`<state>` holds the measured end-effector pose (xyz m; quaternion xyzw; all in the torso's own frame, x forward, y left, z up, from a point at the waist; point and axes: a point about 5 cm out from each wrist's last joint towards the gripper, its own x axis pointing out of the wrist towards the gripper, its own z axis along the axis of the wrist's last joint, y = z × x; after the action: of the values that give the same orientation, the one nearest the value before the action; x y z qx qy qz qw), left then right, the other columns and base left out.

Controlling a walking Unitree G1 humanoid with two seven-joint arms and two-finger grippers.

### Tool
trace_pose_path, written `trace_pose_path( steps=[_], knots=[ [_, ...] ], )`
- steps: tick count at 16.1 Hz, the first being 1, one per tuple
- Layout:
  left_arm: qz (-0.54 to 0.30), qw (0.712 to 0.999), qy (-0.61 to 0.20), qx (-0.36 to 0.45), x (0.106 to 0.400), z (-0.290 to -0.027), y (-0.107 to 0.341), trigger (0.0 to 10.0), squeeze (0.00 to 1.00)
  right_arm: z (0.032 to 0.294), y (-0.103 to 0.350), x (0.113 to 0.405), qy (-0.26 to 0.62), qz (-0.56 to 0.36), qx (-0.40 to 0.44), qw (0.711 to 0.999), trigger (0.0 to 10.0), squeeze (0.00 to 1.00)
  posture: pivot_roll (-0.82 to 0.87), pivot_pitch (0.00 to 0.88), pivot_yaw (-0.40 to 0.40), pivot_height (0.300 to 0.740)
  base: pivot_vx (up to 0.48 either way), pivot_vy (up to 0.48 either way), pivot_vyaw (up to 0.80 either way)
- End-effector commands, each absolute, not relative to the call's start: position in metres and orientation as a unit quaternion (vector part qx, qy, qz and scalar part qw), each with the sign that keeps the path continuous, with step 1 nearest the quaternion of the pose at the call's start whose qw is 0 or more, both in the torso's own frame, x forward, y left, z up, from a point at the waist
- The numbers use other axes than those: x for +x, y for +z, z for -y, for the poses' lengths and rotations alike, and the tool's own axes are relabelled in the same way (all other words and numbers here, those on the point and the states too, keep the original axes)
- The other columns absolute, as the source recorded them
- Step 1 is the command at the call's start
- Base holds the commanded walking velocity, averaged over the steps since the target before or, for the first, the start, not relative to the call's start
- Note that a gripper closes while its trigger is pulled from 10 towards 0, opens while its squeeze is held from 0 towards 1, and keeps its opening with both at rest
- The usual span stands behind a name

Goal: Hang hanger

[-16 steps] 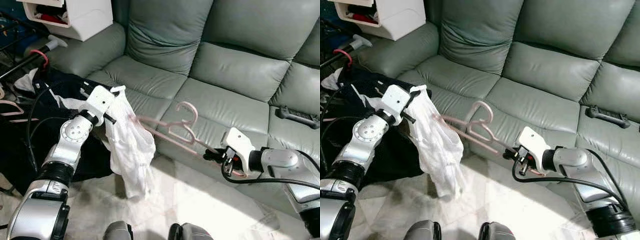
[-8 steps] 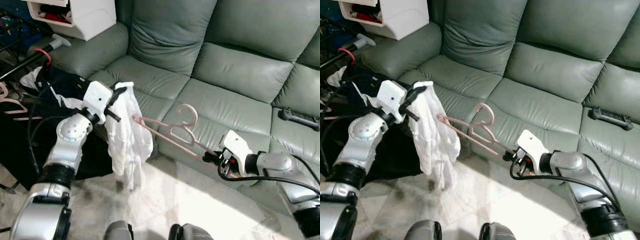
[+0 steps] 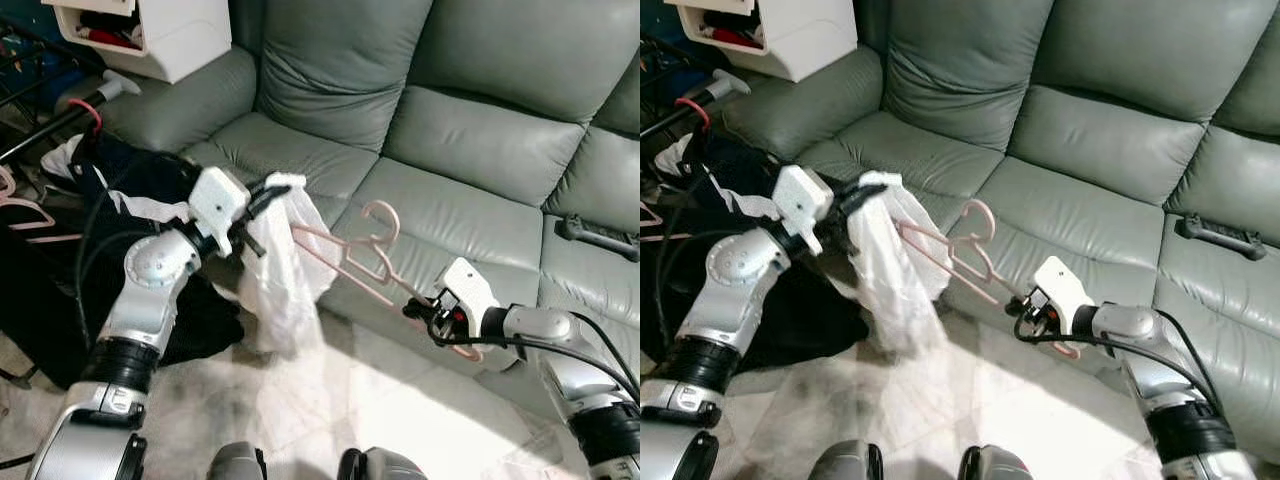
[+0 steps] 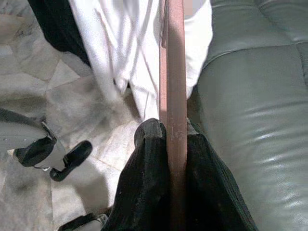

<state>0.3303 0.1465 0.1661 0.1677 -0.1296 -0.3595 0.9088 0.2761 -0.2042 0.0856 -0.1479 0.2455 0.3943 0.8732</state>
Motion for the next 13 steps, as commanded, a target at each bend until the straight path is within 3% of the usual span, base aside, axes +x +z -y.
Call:
trace_pose_path(
  steps=[1, 5, 9, 13],
  knots=[
    [0.14, 0.903, -0.365, 0.177, 0.33, -0.146, 0.173, 10.0, 0.0, 0.211, 0.093, 0.283, 0.367, -0.231, -0.151, 0.889, 10.0, 0.0, -0.04, 0.054, 0.011, 0.74, 0.0, 0.0, 0.0],
    [0.082, 0.923, -0.272, 0.259, 0.346, -0.159, 0.155, 10.0, 0.0, 0.2, 0.104, 0.271, 0.444, -0.226, -0.149, 0.854, 10.0, 0.0, -0.04, 0.054, 0.011, 0.74, 0.0, 0.0, 0.0],
    [0.059, 0.935, -0.217, 0.275, 0.357, -0.166, 0.151, 10.0, 0.0, 0.211, 0.114, 0.255, 0.492, -0.253, -0.169, 0.816, 10.0, 0.0, -0.05, 0.058, 0.016, 0.74, 0.0, 0.0, 0.0],
    [0.063, 0.93, -0.219, 0.287, 0.36, -0.169, 0.152, 10.0, 0.0, 0.228, 0.123, 0.26, 0.464, -0.261, -0.211, 0.82, 10.0, 0.0, -0.05, 0.057, 0.018, 0.74, 0.0, 0.0, 0.0]
  ],
)
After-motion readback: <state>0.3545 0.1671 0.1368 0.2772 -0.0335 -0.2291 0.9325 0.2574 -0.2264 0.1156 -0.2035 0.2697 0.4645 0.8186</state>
